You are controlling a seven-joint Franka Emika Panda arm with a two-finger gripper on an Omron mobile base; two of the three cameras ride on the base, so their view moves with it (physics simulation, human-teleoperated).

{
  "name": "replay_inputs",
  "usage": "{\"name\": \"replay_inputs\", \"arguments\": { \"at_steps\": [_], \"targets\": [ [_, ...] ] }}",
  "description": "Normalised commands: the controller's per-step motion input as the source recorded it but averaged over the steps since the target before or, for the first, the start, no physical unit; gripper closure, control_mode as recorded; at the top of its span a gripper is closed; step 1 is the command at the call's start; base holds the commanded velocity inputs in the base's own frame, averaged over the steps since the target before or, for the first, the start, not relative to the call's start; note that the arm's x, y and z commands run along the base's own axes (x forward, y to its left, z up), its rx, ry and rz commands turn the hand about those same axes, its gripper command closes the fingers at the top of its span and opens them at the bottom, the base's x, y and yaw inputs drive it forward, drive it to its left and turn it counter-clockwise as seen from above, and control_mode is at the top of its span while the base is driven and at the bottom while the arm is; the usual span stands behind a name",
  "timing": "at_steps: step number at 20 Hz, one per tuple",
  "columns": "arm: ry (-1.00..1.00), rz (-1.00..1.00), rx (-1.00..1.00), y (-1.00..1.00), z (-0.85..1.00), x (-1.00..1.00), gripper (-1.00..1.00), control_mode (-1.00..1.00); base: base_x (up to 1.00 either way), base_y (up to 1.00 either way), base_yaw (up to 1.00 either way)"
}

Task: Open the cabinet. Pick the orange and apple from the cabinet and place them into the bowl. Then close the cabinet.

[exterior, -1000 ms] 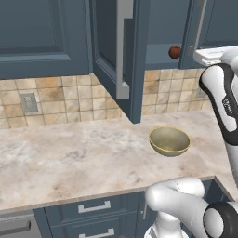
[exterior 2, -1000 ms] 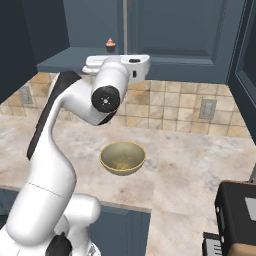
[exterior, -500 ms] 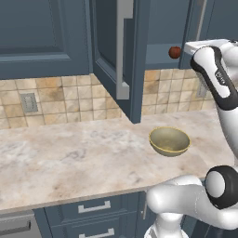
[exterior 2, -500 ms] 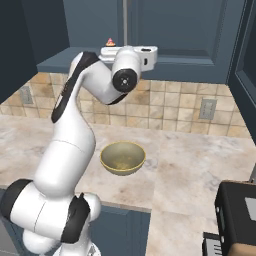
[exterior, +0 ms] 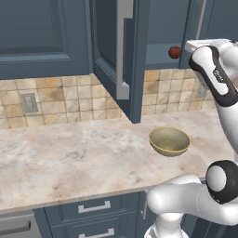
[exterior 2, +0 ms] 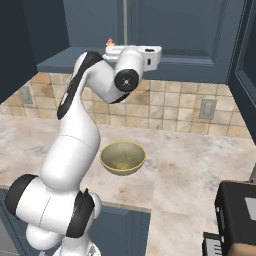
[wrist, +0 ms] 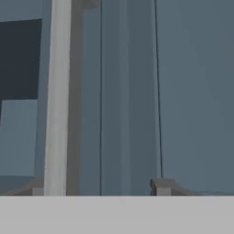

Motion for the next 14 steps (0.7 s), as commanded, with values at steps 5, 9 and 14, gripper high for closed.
{"name": "replay_inputs", "arguments": {
  "at_steps": [5, 9, 14],
  "targets": [
    [0.19, 0.0, 0.0, 0.21, -0.19, 0.85, 1.0, -1.0, 0.0, 0.0, 0.0],
    [0.0, 0.0, 0.0, 0.0, 0.0, 0.0, 1.0, -1.0, 0.0, 0.0, 0.0],
    [0.0, 0.0, 0.0, -0.03, 0.0, 0.0, 1.0, -1.0, 0.0, 0.0, 0.0]
  ]
}}
